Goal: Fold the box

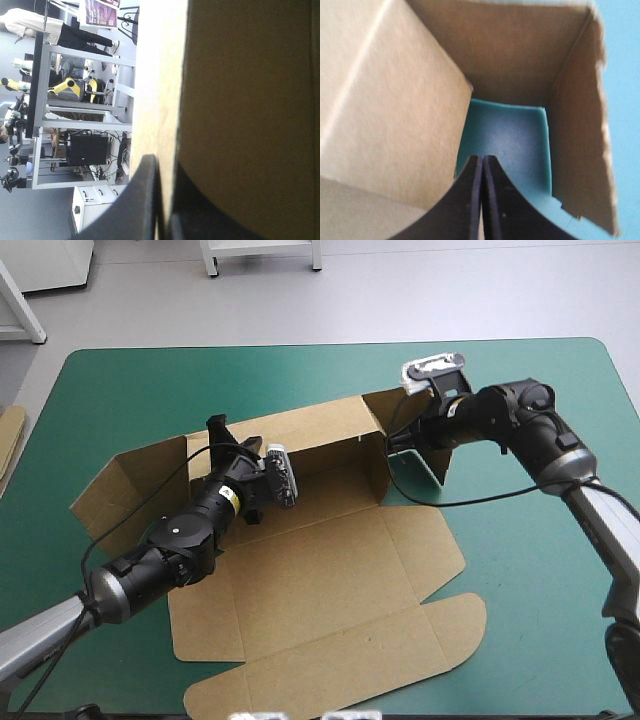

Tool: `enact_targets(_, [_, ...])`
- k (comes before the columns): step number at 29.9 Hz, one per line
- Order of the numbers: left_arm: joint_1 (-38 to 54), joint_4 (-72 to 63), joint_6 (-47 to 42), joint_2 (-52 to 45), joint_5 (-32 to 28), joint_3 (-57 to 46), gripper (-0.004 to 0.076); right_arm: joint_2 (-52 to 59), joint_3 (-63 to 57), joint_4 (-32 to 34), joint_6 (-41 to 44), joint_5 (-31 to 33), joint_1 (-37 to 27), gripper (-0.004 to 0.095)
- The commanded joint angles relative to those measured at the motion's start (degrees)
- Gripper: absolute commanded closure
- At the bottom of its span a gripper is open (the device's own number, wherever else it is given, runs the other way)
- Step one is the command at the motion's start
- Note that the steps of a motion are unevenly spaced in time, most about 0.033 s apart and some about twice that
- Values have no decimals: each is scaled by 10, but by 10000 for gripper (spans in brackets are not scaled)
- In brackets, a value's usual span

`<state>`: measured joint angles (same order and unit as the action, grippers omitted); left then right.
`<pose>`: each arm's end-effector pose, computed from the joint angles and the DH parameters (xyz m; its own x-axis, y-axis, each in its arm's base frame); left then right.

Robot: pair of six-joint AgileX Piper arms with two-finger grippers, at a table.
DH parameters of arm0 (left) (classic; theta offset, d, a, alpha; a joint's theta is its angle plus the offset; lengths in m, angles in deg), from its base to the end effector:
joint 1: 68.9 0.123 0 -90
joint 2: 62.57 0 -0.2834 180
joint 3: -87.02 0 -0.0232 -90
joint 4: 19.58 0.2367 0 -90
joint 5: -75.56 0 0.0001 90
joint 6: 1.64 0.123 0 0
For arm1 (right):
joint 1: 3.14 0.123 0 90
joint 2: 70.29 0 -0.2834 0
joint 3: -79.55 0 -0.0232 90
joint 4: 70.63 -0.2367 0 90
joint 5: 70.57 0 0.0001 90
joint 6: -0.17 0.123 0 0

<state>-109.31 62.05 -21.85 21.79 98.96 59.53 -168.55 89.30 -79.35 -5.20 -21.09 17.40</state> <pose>0.2618 -0.1593 0.2899 0.1240 0.9475 -0.2949 0.4450 0.2125 0.8700 0.3312 0.1392 0.3424 -0.6945 -0.2543 -0.6730 -0.4173 0.9044 0.0890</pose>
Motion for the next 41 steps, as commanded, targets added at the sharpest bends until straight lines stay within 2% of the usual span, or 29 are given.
enact_targets(1, [-3,-32,-20,-11,14,3,733,-16,102,0,1,20,-14,927])
enact_targets(9, [-3,-32,-20,-11,15,3,733,-80,213,-59,-10,48,-54,927])
enact_targets(15, [-3,-32,-20,-11,15,3,733,-108,259,-151,-51,51,-74,927])
enact_targets(29, [-3,-32,-20,-11,19,3,732,-226,417,-179,-47,100,-83,927])
enact_targets(41, [-2,-33,-22,-11,21,3,732,-256,434,-216,-50,180,-139,927])
